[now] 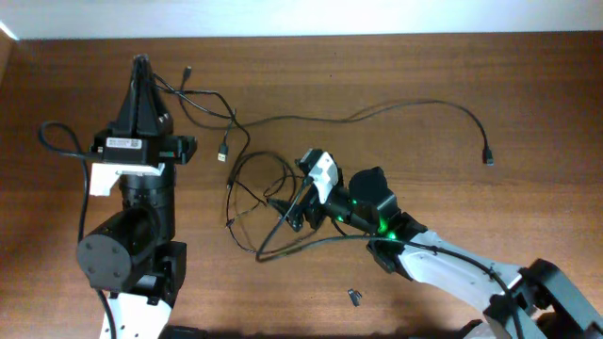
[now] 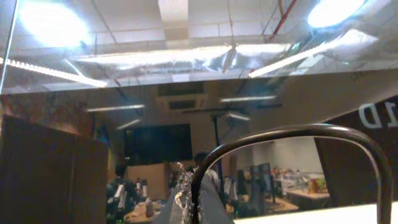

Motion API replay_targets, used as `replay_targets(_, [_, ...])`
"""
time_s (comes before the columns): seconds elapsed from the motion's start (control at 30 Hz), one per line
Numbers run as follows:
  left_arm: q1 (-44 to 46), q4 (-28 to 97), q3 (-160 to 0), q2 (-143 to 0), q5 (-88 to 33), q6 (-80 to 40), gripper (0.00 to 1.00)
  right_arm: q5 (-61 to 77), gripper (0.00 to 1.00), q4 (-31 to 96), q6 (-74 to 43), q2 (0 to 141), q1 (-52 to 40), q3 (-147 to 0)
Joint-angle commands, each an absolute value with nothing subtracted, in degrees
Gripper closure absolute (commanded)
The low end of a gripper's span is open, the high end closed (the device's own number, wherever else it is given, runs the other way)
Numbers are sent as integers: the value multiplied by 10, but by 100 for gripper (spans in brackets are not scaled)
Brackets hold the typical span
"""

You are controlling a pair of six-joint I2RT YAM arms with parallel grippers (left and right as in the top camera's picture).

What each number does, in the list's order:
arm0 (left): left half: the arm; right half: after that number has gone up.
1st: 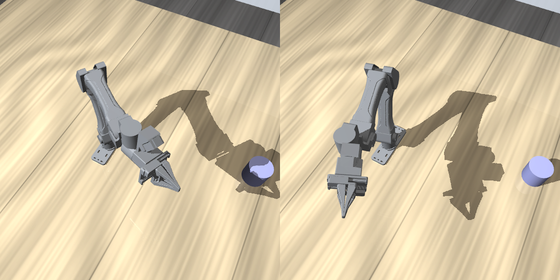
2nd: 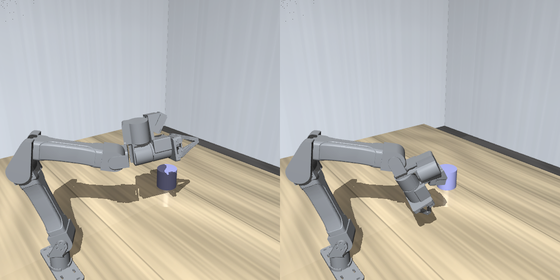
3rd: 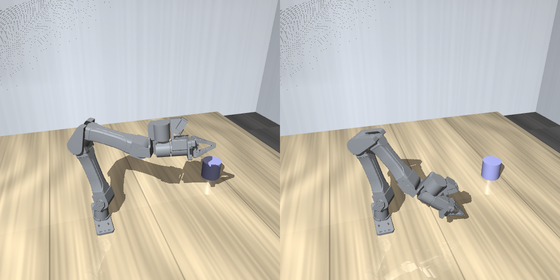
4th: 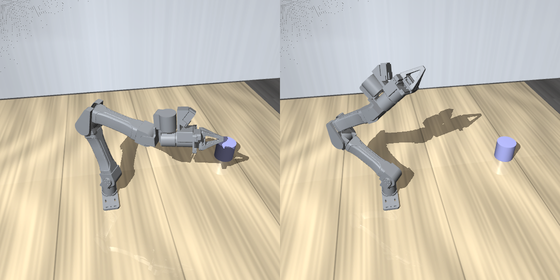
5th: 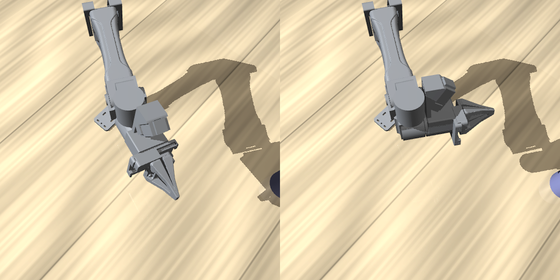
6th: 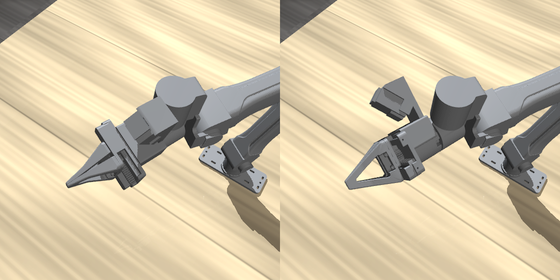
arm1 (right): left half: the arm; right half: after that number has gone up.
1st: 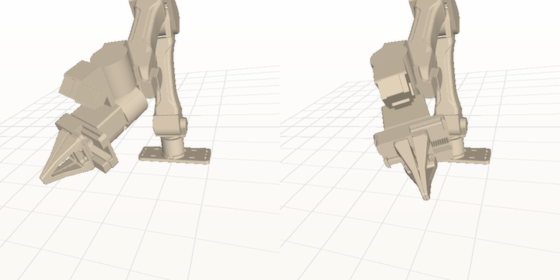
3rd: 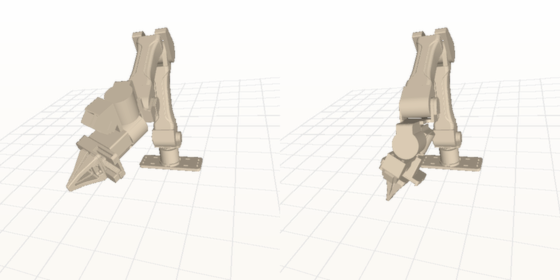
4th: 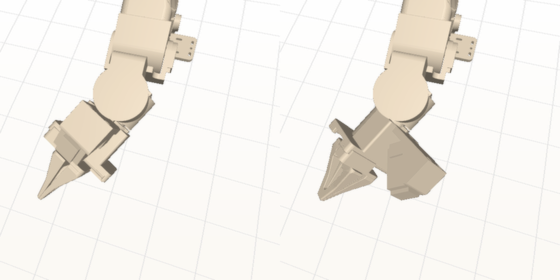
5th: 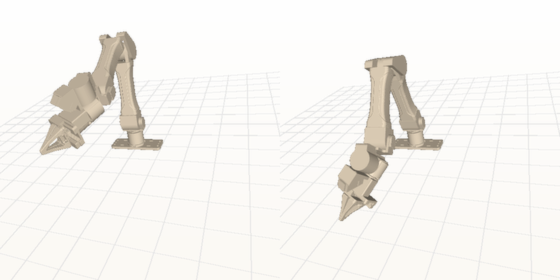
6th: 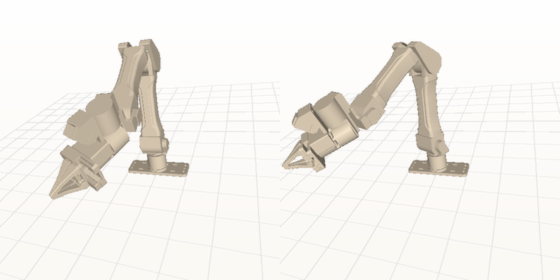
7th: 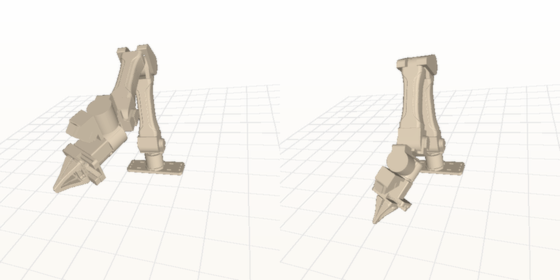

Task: Untangle cables
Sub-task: 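Reach the right gripper into the pile and grasp a cable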

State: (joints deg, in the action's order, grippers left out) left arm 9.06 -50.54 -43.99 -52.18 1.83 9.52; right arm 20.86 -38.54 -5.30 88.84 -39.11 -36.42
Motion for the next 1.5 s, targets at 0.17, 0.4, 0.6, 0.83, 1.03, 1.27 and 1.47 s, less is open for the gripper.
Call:
replay_targets(0.17, [92, -548, -444, -521, 0, 50, 100, 299, 1, -453, -95, 914, -394, -367])
replay_targets(0.4, [92, -568, -444, -519, 119, 63, 100, 257, 1, -452, -95, 914, -393, -367])
replay_targets(0.6, [81, -567, -444, -521, 119, 63, 100, 241, 1, -490, -95, 914, -393, -367])
replay_targets(0.83, [83, -552, -444, -528, 120, 16, 100, 360, 1, -529, -90, 914, -400, -367])
replay_targets(1.03, [83, -548, -444, -550, 76, -70, 100, 340, 1, -518, -47, 914, -439, -367])
replay_targets(1.27, [83, -600, -444, -550, 36, -81, 100, 248, 1, -486, -47, 924, -462, -367])
replay_targets(1.47, [83, -609, -444, -550, -22, -200, 100, 248, 1, -504, -47, 937, -462, -367])
